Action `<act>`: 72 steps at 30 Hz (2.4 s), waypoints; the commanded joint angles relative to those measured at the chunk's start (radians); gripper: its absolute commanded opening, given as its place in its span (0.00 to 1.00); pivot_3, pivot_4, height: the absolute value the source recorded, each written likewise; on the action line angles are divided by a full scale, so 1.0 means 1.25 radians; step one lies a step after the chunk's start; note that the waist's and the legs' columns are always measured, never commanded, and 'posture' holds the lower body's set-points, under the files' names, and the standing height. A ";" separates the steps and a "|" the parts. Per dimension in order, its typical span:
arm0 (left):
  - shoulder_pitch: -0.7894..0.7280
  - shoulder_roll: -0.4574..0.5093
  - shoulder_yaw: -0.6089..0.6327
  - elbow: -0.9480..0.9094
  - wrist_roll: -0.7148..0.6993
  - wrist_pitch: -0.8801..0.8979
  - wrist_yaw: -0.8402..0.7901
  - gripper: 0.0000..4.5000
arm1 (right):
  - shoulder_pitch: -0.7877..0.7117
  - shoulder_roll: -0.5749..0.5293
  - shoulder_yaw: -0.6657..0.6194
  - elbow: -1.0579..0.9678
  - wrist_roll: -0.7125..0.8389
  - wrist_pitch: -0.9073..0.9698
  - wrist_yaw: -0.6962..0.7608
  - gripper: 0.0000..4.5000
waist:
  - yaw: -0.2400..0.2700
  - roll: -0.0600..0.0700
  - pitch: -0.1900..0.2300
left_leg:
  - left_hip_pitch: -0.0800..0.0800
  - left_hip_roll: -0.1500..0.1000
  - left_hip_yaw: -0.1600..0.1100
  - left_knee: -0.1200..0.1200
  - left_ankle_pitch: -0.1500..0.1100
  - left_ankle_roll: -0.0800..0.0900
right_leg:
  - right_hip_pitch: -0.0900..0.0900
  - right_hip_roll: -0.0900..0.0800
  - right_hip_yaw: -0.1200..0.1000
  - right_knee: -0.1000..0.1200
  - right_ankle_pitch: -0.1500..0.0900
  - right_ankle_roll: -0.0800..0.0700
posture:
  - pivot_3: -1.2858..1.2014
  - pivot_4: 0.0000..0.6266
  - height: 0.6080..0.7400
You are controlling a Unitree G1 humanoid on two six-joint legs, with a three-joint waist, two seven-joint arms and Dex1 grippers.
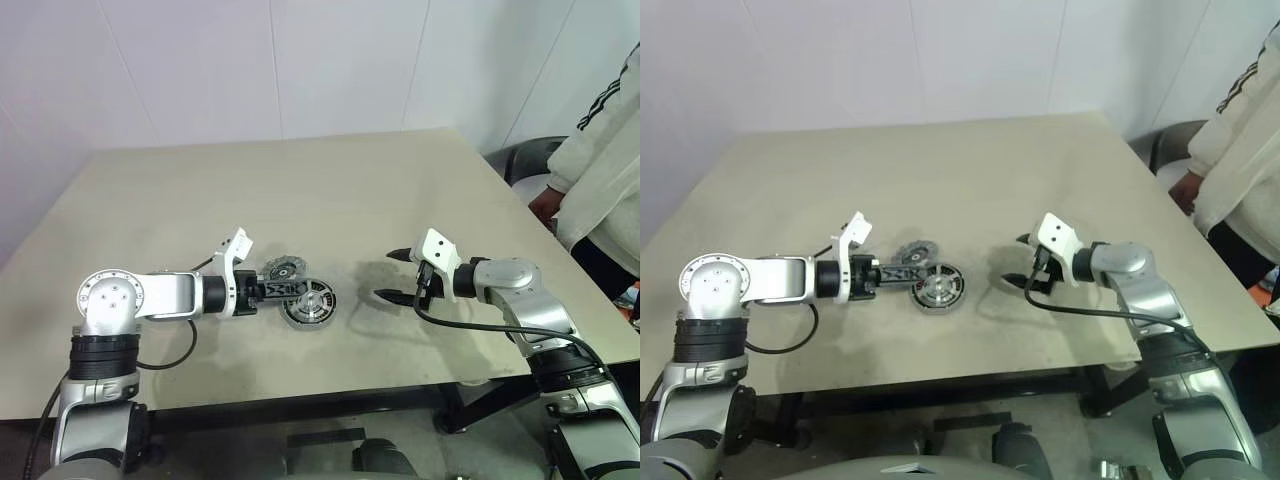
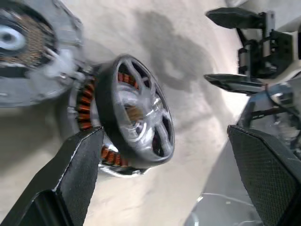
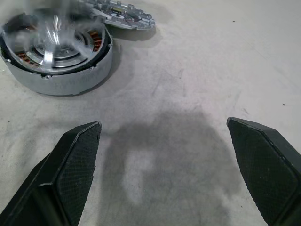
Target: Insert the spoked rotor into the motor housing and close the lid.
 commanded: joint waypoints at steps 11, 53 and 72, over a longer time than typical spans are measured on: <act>0.028 0.100 0.053 -0.122 0.085 -0.120 -0.171 0.99 | -0.023 0.024 -0.014 -0.041 0.031 0.027 0.007 1.00 | -0.002 0.000 0.000 | 0.000 0.000 0.000 0.000 0.000 0.000 | 0.000 0.000 0.000 0.000 0.000 0.000 | 0.52 0.00 1.00; 0.438 0.155 -0.003 -0.087 0.724 -1.019 -0.769 1.00 | -0.141 0.234 0.169 0.009 -0.019 0.116 -0.037 0.01 | -0.001 0.000 -0.001 | 0.010 0.002 0.004 -0.002 -0.003 0.005 | 0.007 0.001 0.003 0.002 0.000 0.000 | 0.52 0.00 1.00; 0.427 0.134 -0.014 -0.024 0.775 -1.086 -0.790 1.00 | -0.360 0.091 0.358 0.176 -0.205 -0.326 0.317 0.89 | -0.003 0.000 0.000 | 0.010 0.002 0.005 -0.003 -0.003 0.006 | 0.006 0.001 0.003 0.001 0.000 0.000 | 0.52 0.00 1.00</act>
